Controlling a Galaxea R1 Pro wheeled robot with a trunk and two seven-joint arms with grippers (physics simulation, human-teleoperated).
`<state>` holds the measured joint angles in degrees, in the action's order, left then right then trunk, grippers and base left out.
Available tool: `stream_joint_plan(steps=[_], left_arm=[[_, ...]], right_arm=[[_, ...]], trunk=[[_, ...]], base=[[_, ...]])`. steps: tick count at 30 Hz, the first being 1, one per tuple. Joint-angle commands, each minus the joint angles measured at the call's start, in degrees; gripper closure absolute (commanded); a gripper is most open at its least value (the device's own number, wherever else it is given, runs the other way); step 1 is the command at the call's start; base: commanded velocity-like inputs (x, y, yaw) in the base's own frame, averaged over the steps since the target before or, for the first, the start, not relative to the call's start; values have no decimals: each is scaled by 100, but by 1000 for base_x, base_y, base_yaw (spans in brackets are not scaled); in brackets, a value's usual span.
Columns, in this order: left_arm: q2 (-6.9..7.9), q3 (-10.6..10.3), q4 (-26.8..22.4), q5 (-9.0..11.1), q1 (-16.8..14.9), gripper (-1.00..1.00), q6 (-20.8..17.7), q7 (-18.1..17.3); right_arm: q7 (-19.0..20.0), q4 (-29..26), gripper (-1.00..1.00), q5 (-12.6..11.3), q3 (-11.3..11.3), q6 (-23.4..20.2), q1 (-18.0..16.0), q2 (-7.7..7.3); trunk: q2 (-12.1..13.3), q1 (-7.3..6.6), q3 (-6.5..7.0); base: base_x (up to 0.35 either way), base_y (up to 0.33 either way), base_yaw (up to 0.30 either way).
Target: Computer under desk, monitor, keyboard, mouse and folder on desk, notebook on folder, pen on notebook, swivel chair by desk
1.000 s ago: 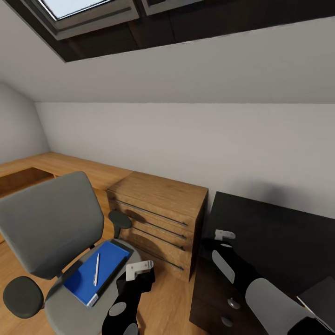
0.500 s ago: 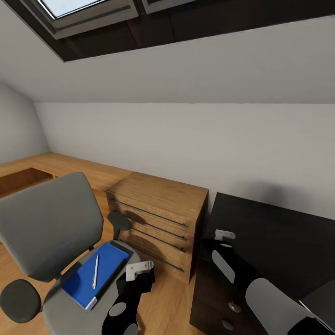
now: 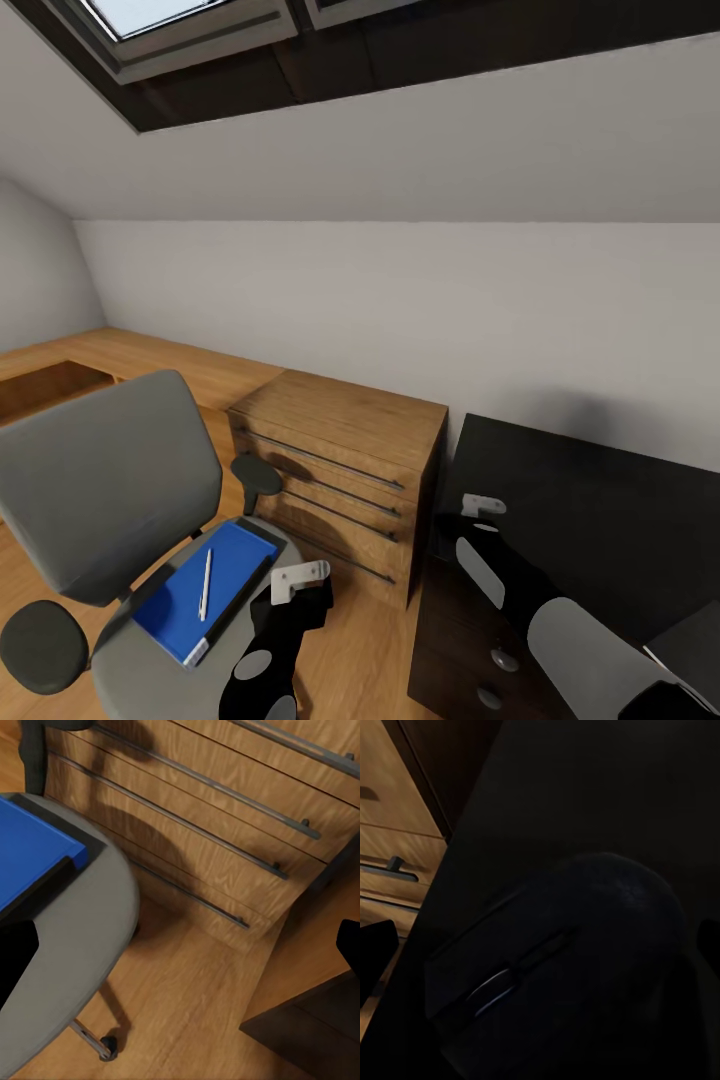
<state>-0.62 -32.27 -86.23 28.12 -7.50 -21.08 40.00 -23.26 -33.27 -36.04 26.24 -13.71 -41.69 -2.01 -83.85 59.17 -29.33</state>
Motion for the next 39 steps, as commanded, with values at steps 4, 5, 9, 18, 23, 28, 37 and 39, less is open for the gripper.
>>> stream_joint_plan(steps=[4,5,9,18,23,28,37,39], left_arm=[[1,-8,-8,35,-6,-100,-19,43],[1,-8,-8,35,-6,-100,-18,43],[1,-9,-8,32,-6,-100,-19,43],[1,-13,-8,30,-6,-100,-19,41],[1,-13,-8,33,-6,-100,-16,37],[0,-16,-8,32,-6,-100,-16,37],[0,-16,-8,28,-6,-100,-14,39],[0,-16,-8,28,-6,-100,-13,41]], right_arm=[[-54,-13,100,-36,48,-33,-6,-10],[-55,-13,100,-35,48,-34,-6,-10],[-54,-19,100,-35,48,-69,-6,-10],[-47,-22,100,-34,48,-80,-6,-13],[-49,-30,100,-34,48,-86,-6,-16],[-47,-30,100,-34,48,-88,-6,-12],[-47,-30,100,-34,48,-87,-6,-10],[-47,-30,100,-34,48,-86,-6,-10]], trunk=[[-4,0,-6],[-4,0,-6],[-4,0,-6],[-4,0,-6],[-4,0,-6],[-4,0,-6],[36,-22,12],[117,-66,47]], base=[[0,0,0],[0,0,0],[0,0,0],[0,0,0],[0,0,0],[0,0,0],[0,0,0],[0,0,0]])
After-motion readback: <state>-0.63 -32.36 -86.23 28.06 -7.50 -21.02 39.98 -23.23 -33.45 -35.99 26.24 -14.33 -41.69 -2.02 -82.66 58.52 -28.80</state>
